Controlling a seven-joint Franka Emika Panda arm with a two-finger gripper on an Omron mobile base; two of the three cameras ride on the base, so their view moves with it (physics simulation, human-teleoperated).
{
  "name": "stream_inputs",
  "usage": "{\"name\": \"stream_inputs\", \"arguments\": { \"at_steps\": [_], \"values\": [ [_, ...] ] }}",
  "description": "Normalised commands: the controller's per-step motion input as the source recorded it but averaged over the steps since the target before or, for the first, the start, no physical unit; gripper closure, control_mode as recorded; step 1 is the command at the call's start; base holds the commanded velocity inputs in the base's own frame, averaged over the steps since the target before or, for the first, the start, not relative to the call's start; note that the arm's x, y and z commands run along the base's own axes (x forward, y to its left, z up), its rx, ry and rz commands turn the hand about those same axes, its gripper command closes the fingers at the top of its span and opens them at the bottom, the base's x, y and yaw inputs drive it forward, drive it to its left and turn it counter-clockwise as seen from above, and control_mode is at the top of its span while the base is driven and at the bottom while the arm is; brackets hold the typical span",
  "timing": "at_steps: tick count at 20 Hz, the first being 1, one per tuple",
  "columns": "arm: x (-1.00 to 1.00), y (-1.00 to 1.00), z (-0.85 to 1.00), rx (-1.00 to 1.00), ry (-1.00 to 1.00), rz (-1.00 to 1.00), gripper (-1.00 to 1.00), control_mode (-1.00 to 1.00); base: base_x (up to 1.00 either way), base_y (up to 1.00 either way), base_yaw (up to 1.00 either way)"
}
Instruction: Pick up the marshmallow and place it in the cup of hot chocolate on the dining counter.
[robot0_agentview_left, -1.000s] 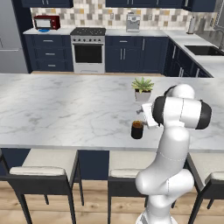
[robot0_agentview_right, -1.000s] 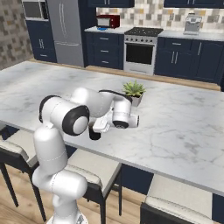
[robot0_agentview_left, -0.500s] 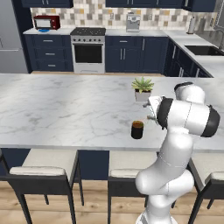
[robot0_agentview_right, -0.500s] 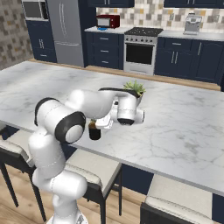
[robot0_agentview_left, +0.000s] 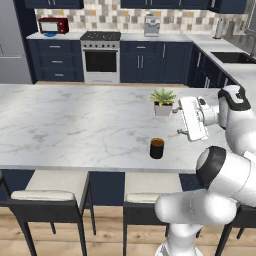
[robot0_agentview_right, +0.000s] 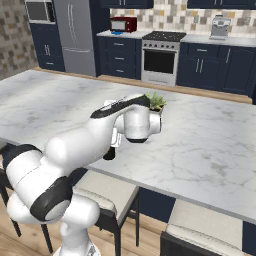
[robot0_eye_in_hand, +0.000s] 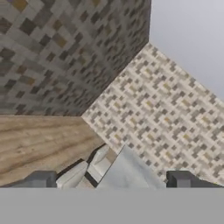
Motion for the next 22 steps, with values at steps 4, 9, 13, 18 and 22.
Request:
{"name": "stream_inputs", "arguments": {
  "at_steps": [4,9,13,18,22],
  "values": [
    [-1.00,0.37,0.81,-0.08,-0.57,0.00,-1.00,-1.00,0.00,0.00,0.00],
    [-1.00,0.39,0.51,-0.05,-0.55,0.00,-1.00,-1.00,0.00,0.00,0.00],
    [-1.00,0.26,0.27,-0.01,-0.53,0.00,-1.00,-1.00,0.00,0.00,0.00],
    [-1.00,0.04,0.36,0.00,-0.56,0.00,-1.00,-1.00,0.00,0.00,0.00],
    [-1.00,0.00,0.64,0.00,-0.55,0.00,-1.00,-1.00,0.00,0.00,0.00]
  ]
}}
